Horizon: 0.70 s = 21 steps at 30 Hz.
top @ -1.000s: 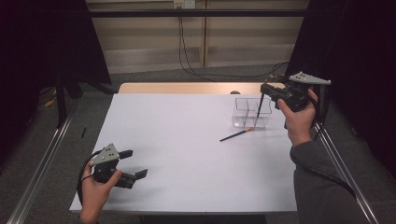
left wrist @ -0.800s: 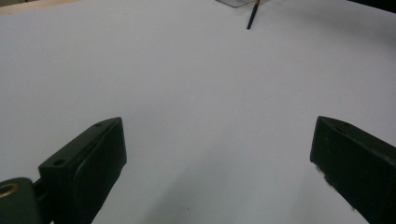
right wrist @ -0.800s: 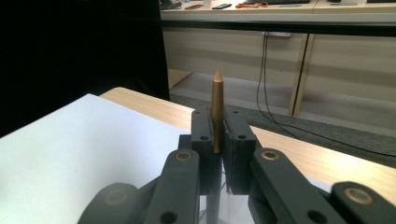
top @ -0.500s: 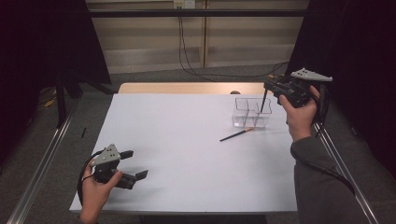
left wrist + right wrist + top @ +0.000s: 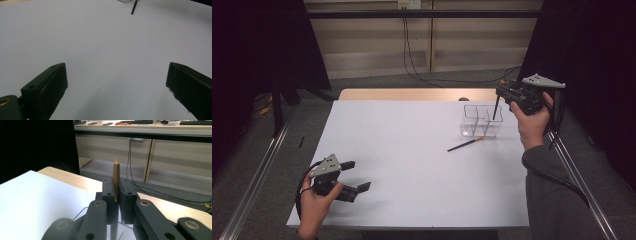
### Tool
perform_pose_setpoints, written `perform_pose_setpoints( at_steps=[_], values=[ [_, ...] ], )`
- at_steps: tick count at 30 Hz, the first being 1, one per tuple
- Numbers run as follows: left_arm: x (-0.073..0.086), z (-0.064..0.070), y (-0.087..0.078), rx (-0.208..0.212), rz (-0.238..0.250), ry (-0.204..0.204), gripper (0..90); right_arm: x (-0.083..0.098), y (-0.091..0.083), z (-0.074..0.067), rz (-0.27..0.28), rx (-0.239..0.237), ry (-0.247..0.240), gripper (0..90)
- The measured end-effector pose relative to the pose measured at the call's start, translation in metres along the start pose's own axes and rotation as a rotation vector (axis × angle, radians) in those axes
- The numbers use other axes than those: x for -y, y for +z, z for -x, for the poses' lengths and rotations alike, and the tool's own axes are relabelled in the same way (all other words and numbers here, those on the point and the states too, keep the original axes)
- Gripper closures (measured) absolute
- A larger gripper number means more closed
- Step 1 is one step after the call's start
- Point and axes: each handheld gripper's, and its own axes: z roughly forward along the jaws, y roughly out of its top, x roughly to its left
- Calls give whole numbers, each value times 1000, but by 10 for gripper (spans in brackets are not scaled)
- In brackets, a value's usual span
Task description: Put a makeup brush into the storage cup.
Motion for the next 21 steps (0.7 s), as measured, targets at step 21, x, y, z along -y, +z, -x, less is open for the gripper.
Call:
perform_pose_setpoints(
  at_steps=[21],
  values=[
    [1,0,1,1,-3,-6,36,17,6,1,-21,2,4,849]
  ],
)
